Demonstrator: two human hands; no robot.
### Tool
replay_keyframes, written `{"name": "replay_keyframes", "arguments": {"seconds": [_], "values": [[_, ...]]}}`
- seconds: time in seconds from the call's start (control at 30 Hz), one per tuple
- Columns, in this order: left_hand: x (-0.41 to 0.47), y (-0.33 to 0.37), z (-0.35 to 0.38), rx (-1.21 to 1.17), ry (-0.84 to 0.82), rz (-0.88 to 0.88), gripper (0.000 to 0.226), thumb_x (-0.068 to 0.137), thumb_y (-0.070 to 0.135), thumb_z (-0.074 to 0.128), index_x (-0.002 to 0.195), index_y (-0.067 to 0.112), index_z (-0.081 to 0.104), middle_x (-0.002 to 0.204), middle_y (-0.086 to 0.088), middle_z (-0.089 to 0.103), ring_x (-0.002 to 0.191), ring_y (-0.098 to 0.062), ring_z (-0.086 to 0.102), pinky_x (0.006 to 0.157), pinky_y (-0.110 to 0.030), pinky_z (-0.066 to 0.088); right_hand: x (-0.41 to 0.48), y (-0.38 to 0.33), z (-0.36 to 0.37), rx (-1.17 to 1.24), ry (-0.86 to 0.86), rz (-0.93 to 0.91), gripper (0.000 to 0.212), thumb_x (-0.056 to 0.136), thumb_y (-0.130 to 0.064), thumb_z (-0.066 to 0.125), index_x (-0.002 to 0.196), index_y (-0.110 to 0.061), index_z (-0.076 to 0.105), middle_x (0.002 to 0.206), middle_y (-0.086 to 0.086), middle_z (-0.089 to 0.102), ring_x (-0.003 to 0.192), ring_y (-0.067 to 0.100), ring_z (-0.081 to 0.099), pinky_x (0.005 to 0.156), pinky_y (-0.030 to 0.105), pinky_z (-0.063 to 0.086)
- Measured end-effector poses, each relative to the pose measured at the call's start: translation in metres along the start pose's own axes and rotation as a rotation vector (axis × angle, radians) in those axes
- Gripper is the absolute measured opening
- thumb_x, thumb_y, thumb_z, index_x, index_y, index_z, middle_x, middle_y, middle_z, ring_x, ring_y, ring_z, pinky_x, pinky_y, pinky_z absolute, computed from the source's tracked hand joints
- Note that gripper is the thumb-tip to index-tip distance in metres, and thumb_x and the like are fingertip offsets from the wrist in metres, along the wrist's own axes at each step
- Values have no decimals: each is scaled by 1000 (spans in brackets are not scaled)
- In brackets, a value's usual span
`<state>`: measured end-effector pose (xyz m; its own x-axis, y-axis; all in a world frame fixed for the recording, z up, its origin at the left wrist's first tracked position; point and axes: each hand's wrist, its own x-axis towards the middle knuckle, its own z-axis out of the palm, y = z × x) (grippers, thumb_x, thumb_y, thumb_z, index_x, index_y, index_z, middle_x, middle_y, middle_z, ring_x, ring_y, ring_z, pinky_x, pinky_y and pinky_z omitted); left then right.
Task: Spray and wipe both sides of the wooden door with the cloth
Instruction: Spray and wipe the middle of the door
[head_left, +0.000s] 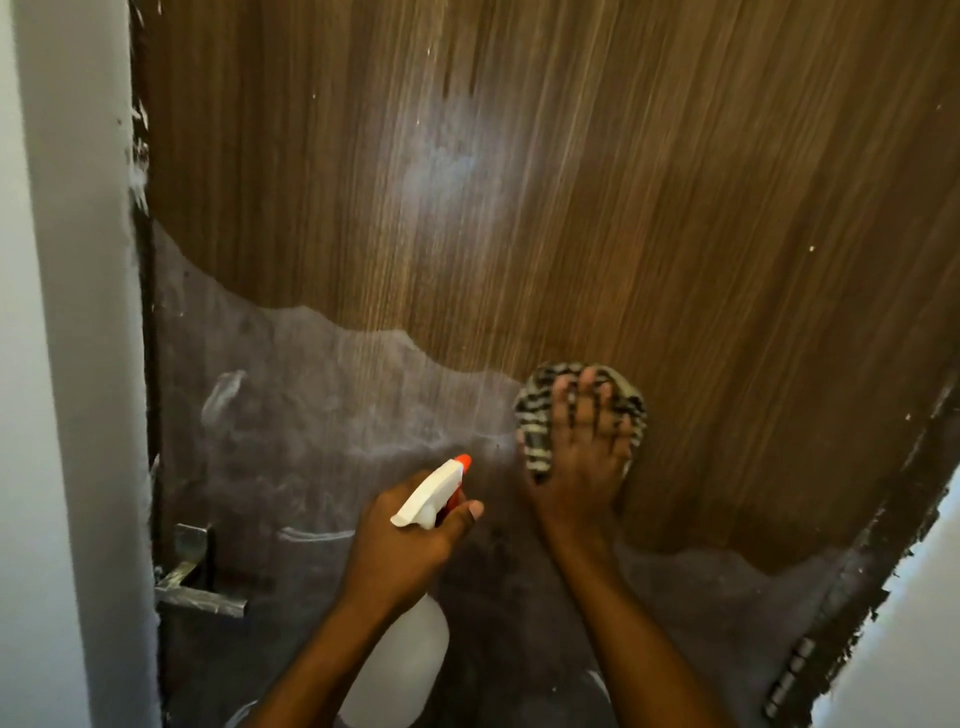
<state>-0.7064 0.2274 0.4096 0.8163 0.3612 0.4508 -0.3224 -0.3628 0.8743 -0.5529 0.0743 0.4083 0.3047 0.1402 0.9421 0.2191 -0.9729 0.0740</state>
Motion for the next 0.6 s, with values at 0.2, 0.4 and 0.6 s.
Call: {"name": "replay_keyframes", "arguments": {"seconds": [0.2, 0.4, 0.6], "values": [[-1, -13, -15, 7, -63, 8, 44, 76, 36, 72, 117, 37, 58, 80, 8, 63, 72, -6, 60, 57, -7, 47, -71, 47, 0, 49, -112, -148, 71, 89, -49, 42, 150, -15, 31, 164, 7, 8, 150, 29, 11, 120, 52, 10], [6, -24, -32, 18, -29, -45, 53, 74, 41, 72, 122, 23, 58, 96, -1, 66, 83, -15, 62, 73, -20, 53, -9, -12, -11, 52, -11, 438, 75, 94, -50, 38, 155, -10, 19, 160, 20, 21, 147, 37, 19, 118, 57, 16], [14, -26, -55, 11, 26, -40, 35, 75, 31, 74, 101, 31, 52, 78, 21, 54, 71, -2, 57, 54, -2, 42, -17, -78, 10, 62, -56, -49, 72, 94, -54, 41, 152, -15, 28, 157, 16, 29, 146, 34, 23, 121, 51, 11]]}}
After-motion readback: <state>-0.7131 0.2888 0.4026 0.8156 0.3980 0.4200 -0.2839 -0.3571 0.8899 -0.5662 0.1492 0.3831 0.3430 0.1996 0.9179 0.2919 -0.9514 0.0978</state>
